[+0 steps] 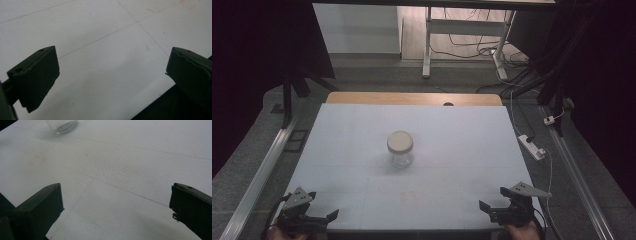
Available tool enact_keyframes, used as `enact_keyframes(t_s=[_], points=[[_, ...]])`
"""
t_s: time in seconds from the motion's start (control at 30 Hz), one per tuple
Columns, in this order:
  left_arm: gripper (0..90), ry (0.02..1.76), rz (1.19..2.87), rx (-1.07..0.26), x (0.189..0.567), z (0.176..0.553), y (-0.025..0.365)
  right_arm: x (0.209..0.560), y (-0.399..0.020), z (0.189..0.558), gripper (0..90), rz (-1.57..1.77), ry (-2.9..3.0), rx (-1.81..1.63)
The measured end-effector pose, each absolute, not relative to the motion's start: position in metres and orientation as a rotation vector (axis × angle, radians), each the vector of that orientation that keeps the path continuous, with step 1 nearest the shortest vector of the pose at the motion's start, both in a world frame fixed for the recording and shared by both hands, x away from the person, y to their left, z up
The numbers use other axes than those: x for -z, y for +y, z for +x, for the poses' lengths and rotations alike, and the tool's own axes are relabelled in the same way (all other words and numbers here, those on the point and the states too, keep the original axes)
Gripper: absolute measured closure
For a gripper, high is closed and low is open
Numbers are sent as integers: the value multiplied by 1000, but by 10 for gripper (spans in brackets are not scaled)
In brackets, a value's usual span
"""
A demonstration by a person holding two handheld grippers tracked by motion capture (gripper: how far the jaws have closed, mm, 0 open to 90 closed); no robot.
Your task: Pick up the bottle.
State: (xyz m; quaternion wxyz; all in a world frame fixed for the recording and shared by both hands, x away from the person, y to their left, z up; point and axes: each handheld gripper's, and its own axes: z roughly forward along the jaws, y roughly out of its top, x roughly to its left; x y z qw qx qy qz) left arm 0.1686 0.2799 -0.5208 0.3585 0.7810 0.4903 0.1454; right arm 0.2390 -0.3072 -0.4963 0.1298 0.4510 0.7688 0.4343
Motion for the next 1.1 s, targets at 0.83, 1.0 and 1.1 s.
enact_keyframes(t_s=[0.83,1.0,1.1], points=[[0,1263,2020,-331,522,172,281,496,-303,238,0,1294,2239,-1200],[0,1255,2008,-337,521,171,281,496,-300,236,0,1259,2236,-1172],[0,1244,1999,-352,519,172,280,496,-299,236,0,1253,2241,-1160]])
